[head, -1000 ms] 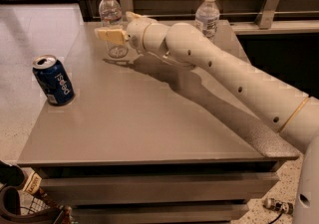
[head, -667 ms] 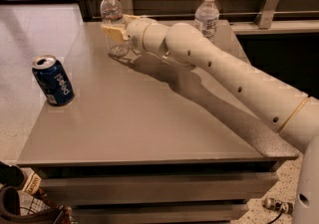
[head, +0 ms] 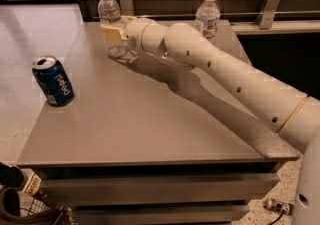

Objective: Knock water bottle over

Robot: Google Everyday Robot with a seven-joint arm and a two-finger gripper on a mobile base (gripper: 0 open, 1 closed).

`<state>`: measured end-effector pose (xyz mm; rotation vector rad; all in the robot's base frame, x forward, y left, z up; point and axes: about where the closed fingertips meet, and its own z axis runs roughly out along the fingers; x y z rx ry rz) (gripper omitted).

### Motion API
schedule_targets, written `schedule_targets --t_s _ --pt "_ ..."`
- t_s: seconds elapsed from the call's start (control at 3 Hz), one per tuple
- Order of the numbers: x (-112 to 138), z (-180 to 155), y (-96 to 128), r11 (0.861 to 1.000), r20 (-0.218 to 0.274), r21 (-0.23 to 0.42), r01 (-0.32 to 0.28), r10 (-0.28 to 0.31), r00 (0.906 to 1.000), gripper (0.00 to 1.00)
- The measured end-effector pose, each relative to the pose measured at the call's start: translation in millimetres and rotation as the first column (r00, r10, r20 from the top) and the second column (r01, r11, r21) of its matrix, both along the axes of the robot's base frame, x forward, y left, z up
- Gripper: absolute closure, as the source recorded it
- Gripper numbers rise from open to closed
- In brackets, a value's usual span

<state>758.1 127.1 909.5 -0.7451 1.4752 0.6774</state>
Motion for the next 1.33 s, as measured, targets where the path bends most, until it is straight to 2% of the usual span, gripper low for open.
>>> schedule_targets --t_s 0.33,0.67,1.0,1.33 --pt "-0.1 0.0 0.5 1.000 0.000 0.000 -0.001 0.001 1.0000 1.00" --pt "-3.9 9.2 3.9 1.000 0.014 -0.026 -0.010 0.010 0.9999 1.00" --pt "-9.9 21.0 6.1 0.999 0.038 -0.051 -0.018 0.020 0.9991 1.00" --pt "-24.4 24.3 -1.0 0.999 0.072 -0.049 -0.011 0.015 0.9973 1.00"
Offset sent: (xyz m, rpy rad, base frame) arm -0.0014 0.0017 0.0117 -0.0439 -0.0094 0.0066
